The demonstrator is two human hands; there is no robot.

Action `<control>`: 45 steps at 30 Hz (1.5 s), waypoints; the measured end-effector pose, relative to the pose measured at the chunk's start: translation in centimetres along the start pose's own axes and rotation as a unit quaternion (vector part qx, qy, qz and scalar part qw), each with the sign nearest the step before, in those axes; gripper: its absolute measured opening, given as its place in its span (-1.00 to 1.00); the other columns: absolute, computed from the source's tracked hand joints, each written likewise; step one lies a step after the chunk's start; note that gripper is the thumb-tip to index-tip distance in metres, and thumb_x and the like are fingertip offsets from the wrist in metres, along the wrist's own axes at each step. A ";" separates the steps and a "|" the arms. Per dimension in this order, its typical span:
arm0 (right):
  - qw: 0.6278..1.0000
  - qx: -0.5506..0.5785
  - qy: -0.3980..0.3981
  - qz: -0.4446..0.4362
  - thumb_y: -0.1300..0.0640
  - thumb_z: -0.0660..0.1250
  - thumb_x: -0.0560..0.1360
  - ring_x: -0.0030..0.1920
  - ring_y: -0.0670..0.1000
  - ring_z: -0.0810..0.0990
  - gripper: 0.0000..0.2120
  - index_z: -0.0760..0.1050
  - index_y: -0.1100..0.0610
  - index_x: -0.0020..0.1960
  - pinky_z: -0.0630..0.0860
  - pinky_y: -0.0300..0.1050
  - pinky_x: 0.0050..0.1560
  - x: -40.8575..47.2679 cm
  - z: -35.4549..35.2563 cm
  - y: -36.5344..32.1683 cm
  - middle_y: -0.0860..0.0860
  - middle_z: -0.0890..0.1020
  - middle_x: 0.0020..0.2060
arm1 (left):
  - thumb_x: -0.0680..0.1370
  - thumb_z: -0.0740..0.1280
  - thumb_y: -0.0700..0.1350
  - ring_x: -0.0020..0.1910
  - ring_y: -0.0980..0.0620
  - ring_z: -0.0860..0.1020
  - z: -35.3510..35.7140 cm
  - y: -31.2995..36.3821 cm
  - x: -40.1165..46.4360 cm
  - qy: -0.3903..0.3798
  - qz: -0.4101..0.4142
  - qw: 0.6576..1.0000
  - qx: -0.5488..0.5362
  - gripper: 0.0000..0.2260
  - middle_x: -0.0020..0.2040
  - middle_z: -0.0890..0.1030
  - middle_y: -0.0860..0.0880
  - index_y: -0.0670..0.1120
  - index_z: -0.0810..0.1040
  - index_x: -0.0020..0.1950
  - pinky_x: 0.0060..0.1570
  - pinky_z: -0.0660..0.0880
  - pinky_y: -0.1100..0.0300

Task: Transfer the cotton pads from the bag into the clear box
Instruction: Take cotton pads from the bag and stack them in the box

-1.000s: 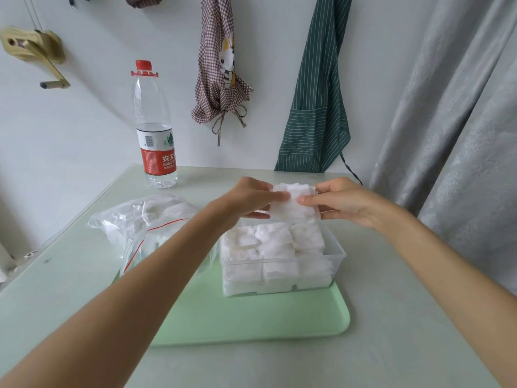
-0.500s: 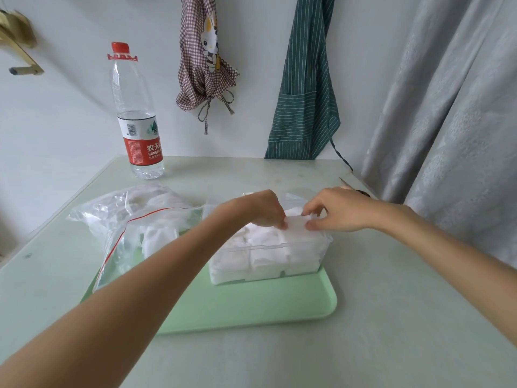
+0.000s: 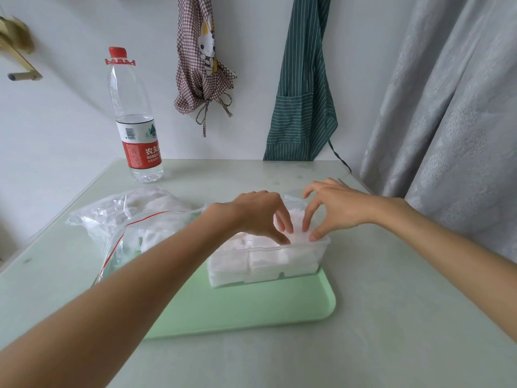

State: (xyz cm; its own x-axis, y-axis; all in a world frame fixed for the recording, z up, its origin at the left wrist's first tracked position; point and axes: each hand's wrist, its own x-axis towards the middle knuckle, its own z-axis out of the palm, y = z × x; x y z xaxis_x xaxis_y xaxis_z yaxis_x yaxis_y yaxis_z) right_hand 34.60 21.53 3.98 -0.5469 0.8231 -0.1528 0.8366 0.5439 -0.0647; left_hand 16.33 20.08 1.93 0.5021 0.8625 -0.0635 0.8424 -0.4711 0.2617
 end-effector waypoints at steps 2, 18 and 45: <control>0.999 -0.002 -0.035 0.038 -0.08 0.49 0.34 0.30 0.00 0.29 -0.81 0.64 -0.18 -0.05 0.34 -0.05 0.28 0.4 0.5 -0.2 -0.04 0.35 0.28 | 0.39 0.48 0.12 -0.10 0.16 0.53 0.3 0.3 0.4 -0.023 0.001 1.000 0.019 -0.74 -0.11 0.62 0.23 0.13 0.65 0.04 -0.20 0.40 0.25; 0.975 0.136 0.064 0.161 -0.09 0.49 0.33 0.07 -0.03 0.54 -0.83 0.63 -0.17 -0.09 0.47 -0.11 0.01 -1.5 0.5 -1.2 -0.11 0.54 0.09 | 0.46 0.43 -0.01 -0.11 0.30 0.53 -0.4 -1.4 -4.4 0.116 -0.015 0.991 -0.070 -0.88 -0.06 0.64 0.25 0.15 0.63 -0.02 -0.16 0.39 0.37; 0.987 -0.023 0.150 -0.058 0.38 0.28 0.41 0.09 0.18 0.55 -0.64 0.50 0.12 0.17 0.36 -0.08 -0.17 5.4 6.8 -22.3 0.06 0.56 0.10 | 0.40 0.47 0.03 0.49 0.01 0.14 1.4 -15.5 -17.4 0.177 -0.256 0.948 -0.062 -0.23 0.54 0.07 0.12 0.23 0.12 0.48 0.32 0.31 0.02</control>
State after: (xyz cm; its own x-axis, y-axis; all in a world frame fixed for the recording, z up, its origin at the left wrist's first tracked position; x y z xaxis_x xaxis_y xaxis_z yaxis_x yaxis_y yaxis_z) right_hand 13.20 12.75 -2.14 -0.6283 0.7628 0.1529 0.7698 0.6380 -0.0195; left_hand -5.19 12.12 -2.40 -0.0829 0.9906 0.1085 0.9173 0.0333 0.3967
